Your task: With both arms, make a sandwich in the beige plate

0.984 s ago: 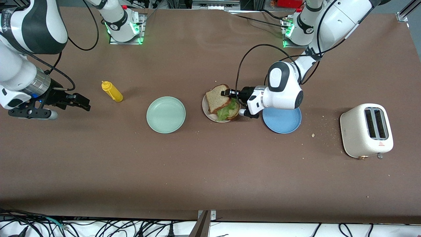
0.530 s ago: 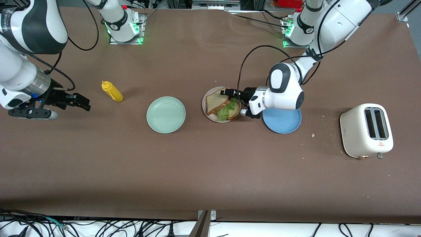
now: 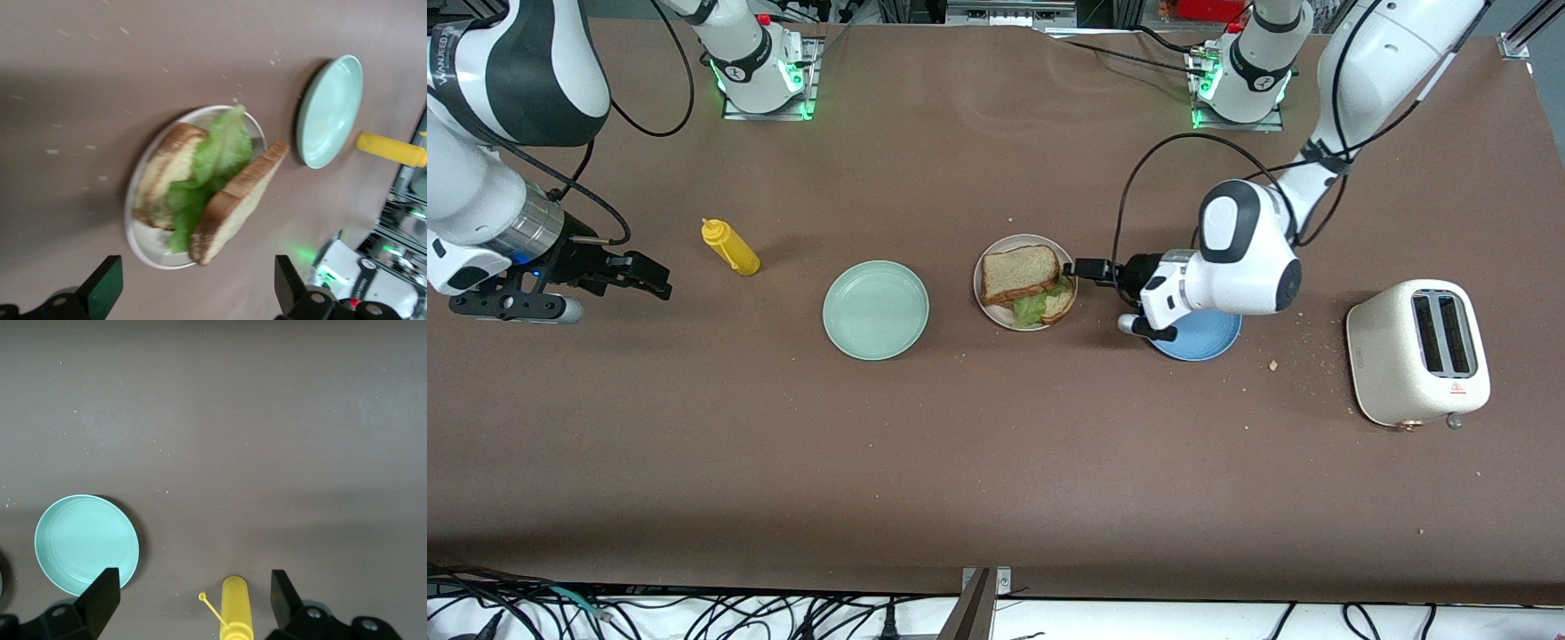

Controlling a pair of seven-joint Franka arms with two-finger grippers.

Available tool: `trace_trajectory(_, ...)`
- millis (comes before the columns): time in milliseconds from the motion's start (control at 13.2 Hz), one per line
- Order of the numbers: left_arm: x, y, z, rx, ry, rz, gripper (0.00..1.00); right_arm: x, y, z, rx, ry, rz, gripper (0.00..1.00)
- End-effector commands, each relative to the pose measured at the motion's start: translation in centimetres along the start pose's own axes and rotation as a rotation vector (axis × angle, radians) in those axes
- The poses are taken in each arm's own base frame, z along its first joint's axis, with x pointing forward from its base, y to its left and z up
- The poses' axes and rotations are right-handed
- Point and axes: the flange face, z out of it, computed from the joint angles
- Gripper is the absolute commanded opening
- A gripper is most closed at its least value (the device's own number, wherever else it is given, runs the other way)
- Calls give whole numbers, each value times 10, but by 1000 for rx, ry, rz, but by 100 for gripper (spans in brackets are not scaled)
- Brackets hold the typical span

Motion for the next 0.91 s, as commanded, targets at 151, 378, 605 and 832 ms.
trace_trajectory(151,-3,22,-142,280,-29,-53,100,-6,1,-5,-30,2,-13,100)
trace_trajectory(378,-6,21,-219,400,0,-113,100,-6,1,-5,-31,2,-14,100)
trace_trajectory(605,-19,38,-277,618,71,-65,100,-6,-2,-5,-31,2,-20,100)
trace_trajectory(832,-30,68,-323,630,129,-30,100,-6,-2,-5,-31,2,-20,100)
